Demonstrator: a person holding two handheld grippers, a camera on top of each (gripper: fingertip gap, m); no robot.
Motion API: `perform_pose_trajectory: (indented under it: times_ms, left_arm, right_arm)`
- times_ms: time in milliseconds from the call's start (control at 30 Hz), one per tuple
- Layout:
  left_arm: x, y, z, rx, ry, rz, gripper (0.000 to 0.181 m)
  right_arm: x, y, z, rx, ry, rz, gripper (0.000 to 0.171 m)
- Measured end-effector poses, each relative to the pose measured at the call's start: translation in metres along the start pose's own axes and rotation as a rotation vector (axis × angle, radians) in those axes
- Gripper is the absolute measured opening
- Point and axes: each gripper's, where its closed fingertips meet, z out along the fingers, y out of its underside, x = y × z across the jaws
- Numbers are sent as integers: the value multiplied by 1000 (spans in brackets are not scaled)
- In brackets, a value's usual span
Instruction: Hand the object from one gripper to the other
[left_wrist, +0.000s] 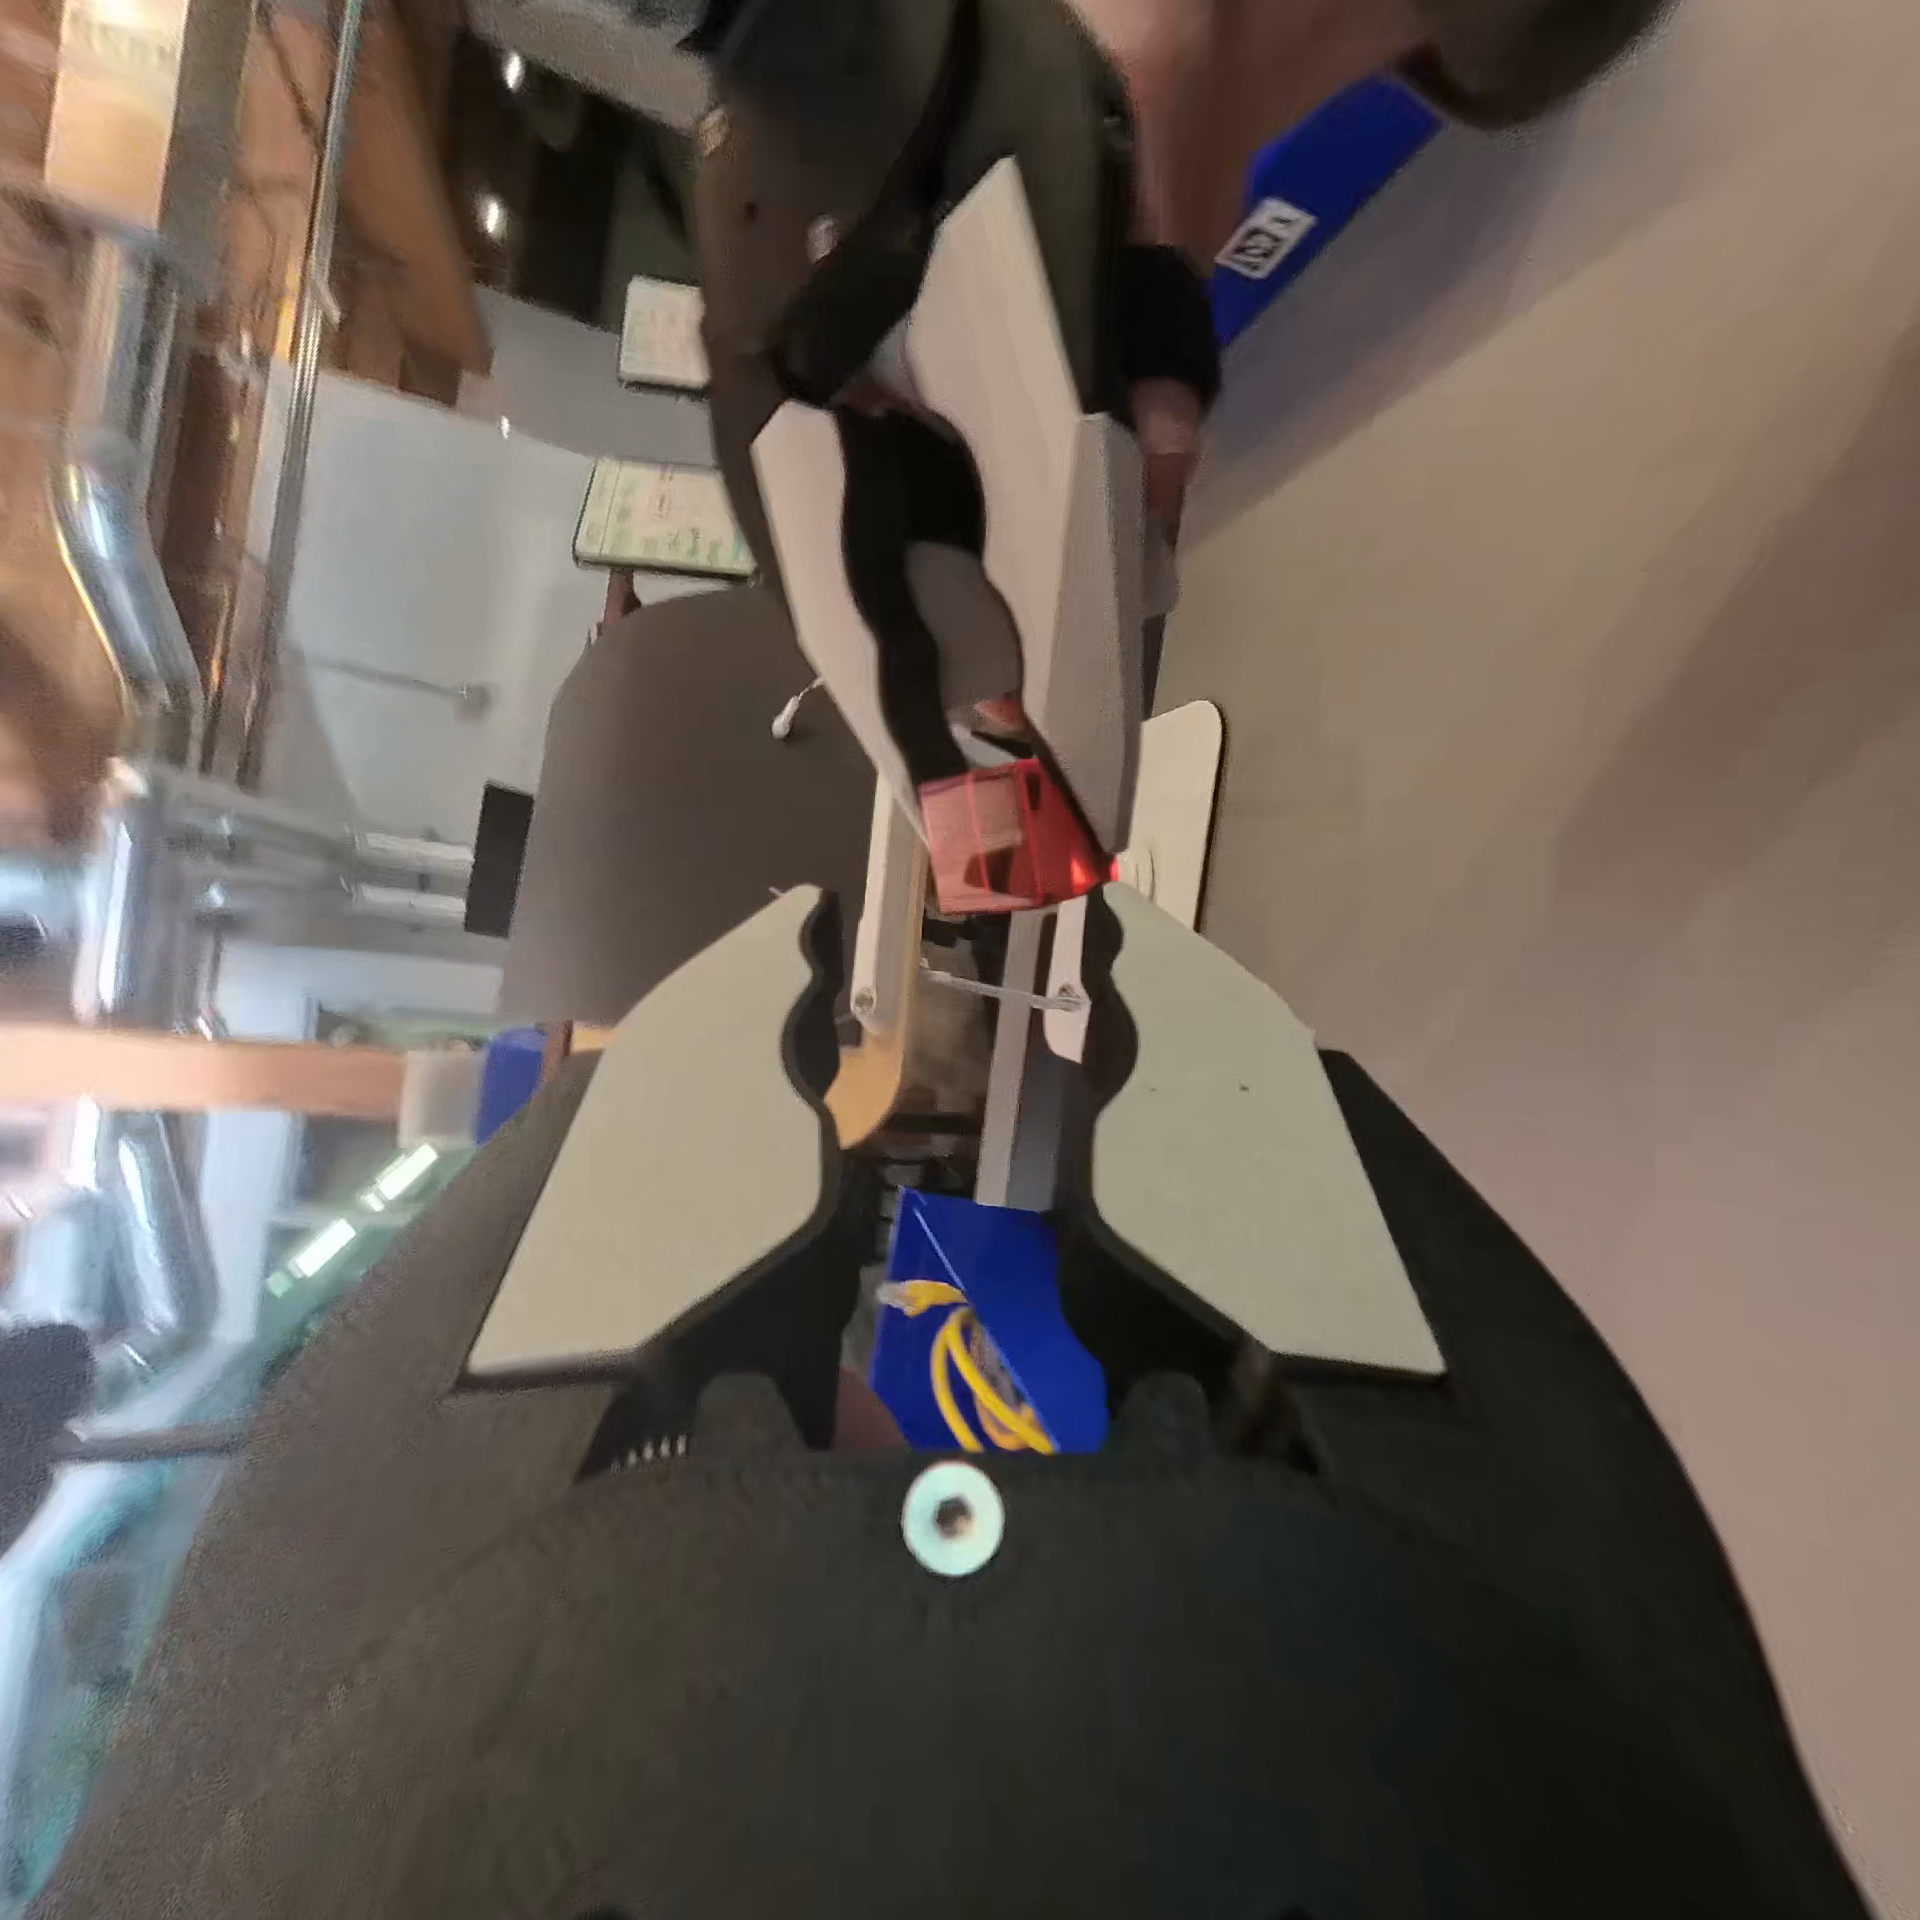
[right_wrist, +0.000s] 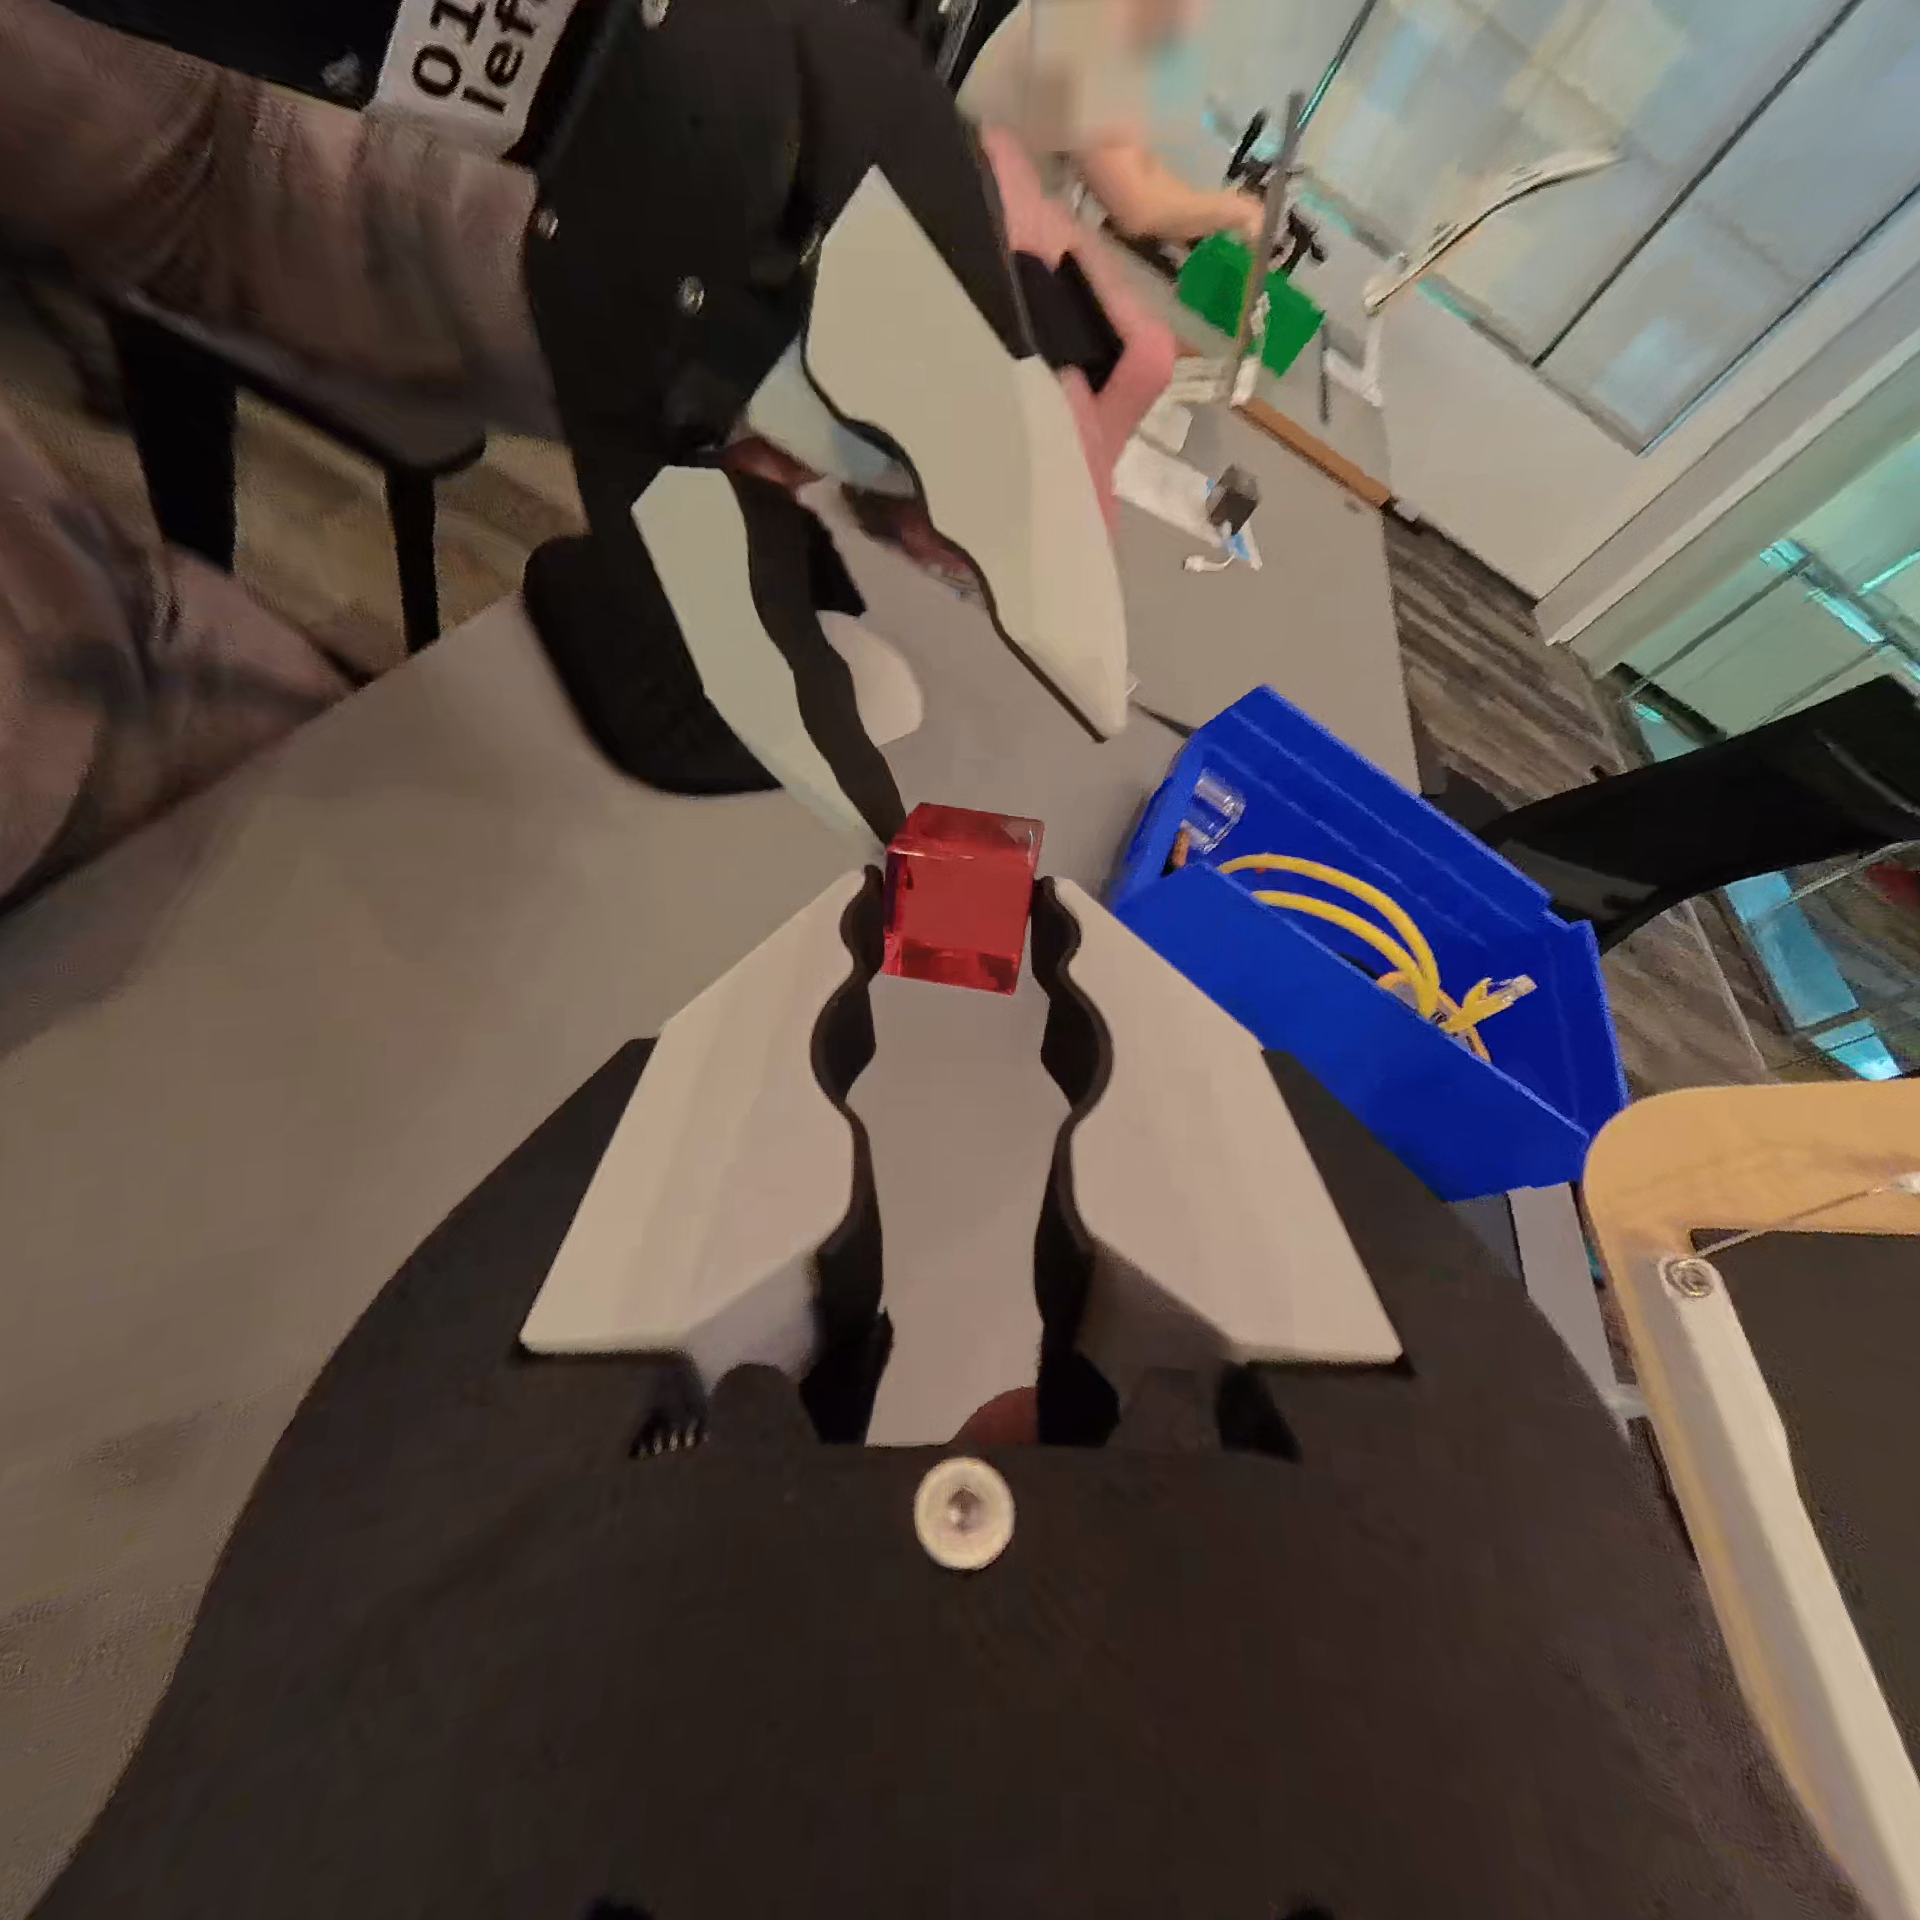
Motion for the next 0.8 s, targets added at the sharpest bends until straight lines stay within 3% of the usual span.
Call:
perform_pose_trajectory:
  times_ms: [200, 400, 567, 800]
  left_arm:
    - [46, -17, 8, -5, 138, 384, 50]
    - [76, -39, 9, 54, 223, 558, 48]
    - [99, -46, 8, 94, 300, 602, 29]
    - [108, -45, 10, 79, 278, 572, 28]
  right_arm:
    - [-41, 13, -2, -36, -260, 62, 25]
    - [-82, 17, -7, -51, -507, 117, 26]
    - [-101, 23, -8, -74, -636, 159, 25]
    - [-107, 31, -6, -94, -679, 184, 25]
